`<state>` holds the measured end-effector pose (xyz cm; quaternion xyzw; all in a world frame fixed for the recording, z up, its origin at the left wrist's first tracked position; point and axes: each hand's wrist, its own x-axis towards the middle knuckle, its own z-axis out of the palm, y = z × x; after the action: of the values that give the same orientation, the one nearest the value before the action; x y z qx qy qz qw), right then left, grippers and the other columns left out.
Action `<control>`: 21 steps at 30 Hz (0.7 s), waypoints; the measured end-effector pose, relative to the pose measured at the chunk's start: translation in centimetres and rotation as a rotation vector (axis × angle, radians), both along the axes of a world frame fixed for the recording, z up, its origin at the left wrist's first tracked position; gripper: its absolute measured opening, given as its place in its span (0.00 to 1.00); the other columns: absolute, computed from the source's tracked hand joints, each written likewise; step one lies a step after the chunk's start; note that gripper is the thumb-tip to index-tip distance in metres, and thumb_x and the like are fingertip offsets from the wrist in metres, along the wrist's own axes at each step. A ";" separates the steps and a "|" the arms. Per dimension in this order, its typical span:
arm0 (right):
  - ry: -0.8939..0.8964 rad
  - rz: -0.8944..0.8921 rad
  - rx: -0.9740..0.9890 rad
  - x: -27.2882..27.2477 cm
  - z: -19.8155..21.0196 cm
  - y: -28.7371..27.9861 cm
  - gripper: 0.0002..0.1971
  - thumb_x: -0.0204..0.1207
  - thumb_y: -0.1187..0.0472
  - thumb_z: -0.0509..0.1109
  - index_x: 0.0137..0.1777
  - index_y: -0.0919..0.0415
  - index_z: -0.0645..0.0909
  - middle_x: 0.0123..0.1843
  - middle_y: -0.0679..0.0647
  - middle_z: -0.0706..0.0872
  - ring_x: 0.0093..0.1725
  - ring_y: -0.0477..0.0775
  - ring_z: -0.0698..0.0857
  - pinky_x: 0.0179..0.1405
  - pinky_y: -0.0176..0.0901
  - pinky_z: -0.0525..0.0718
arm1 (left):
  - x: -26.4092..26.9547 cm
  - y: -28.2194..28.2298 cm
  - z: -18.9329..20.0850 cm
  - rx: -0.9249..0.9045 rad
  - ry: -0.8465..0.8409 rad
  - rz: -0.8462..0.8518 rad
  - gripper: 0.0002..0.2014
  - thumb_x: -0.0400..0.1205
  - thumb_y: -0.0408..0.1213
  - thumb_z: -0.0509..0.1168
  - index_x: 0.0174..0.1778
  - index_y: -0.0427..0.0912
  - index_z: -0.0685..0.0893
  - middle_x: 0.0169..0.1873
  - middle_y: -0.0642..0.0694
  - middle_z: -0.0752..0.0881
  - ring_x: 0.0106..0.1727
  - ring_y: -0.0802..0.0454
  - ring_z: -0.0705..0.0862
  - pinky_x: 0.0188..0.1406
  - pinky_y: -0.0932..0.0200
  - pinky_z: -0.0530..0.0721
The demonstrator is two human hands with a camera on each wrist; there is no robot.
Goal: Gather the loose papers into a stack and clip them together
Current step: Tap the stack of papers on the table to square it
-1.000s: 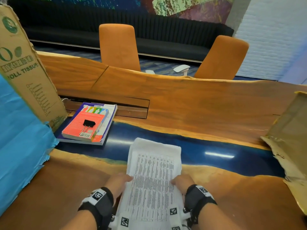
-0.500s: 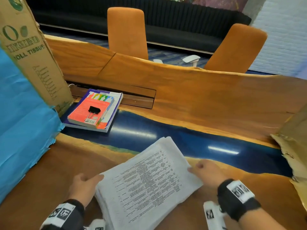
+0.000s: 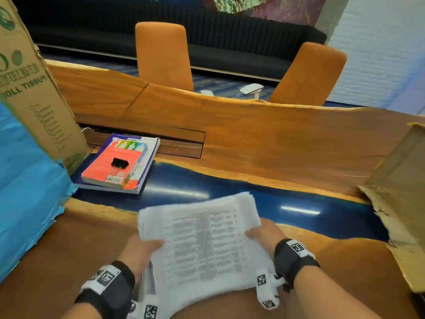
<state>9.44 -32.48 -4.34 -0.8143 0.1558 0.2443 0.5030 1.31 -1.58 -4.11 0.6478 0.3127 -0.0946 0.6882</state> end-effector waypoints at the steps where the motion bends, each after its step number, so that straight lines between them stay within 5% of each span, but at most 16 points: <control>1: -0.087 -0.062 0.080 -0.1 0.7 -0.1 0.13 0.74 0.68 0.71 0.56 0.57 0.87 0.50 0.57 0.94 0.50 0.63 0.92 0.56 0.64 0.88 | 0.7 0.0 1.7 0.022 -0.101 -0.013 0.09 0.80 0.21 0.67 0.50 0.38 0.86 0.43 0.41 0.91 0.46 0.42 0.88 0.42 0.50 0.84; 7: -0.468 -0.291 0.250 -0.7 4.5 -0.6 0.17 0.70 0.79 0.71 0.53 0.60 0.85 0.46 0.55 0.92 0.46 0.55 0.90 0.47 0.53 0.87 | 4.0 1.9 6.7 0.075 -0.455 -0.132 0.20 0.69 0.26 0.76 0.54 0.48 0.84 0.50 0.44 0.89 0.53 0.49 0.87 0.52 0.43 0.84; 10: -0.505 -0.251 0.213 -1.5 5.1 -1.3 0.25 0.56 0.71 0.68 0.55 0.56 0.83 0.47 0.55 0.90 0.46 0.54 0.86 0.45 0.50 0.84 | 4.6 2.1 5.9 0.038 -0.443 -0.161 0.32 0.52 0.32 0.76 0.54 0.45 0.81 0.45 0.46 0.89 0.48 0.52 0.88 0.42 0.58 0.85; 12: -0.514 -0.197 0.147 -1.8 5.4 -1.6 0.25 0.56 0.70 0.66 0.54 0.51 0.81 0.48 0.55 0.88 0.48 0.59 0.85 0.43 0.49 0.83 | 4.7 1.6 5.3 0.037 -0.429 -0.146 0.26 0.54 0.25 0.71 0.50 0.43 0.80 0.42 0.43 0.87 0.46 0.48 0.85 0.37 0.59 0.84; 14: -0.562 -0.132 0.048 -1.8 6.5 -1.6 0.26 0.63 0.76 0.67 0.56 0.47 0.78 0.49 0.49 0.86 0.50 0.58 0.84 0.42 0.38 0.83 | 4.8 1.4 4.7 0.022 -0.438 -0.126 0.22 0.58 0.20 0.70 0.47 0.41 0.80 0.38 0.44 0.88 0.44 0.47 0.84 0.37 0.57 0.83; 16: -0.679 0.002 -0.169 -1.7 8.3 -1.1 0.34 0.68 0.75 0.68 0.70 0.45 0.72 0.65 0.41 0.81 0.63 0.51 0.81 0.58 0.30 0.79 | 5.0 1.5 4.3 0.024 -0.434 -0.121 0.21 0.66 0.11 0.69 0.46 0.40 0.81 0.36 0.44 0.89 0.43 0.48 0.85 0.39 0.56 0.81; 18: -0.764 0.237 -0.516 -1.4 9.9 0.1 0.44 0.70 0.65 0.68 0.86 0.49 0.54 0.82 0.42 0.63 0.83 0.51 0.61 0.82 0.46 0.61 | 5.0 1.8 3.7 0.056 -0.429 -0.138 0.19 0.67 0.12 0.69 0.45 0.39 0.81 0.34 0.46 0.90 0.40 0.52 0.87 0.38 0.58 0.81; 21: -0.554 0.646 -0.970 -1.1 10.9 2.9 0.46 0.76 0.54 0.61 0.87 0.53 0.35 0.89 0.54 0.39 0.87 0.65 0.38 0.85 0.67 0.43 | 4.8 2.0 3.3 0.098 -0.419 -0.168 0.18 0.58 0.24 0.67 0.45 0.36 0.82 0.31 0.48 0.92 0.40 0.52 0.88 0.39 0.59 0.82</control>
<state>8.34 -29.56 6.54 -0.9879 -0.1401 0.0659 0.0006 6.15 0.37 -0.80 0.7097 0.1125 0.0002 0.6955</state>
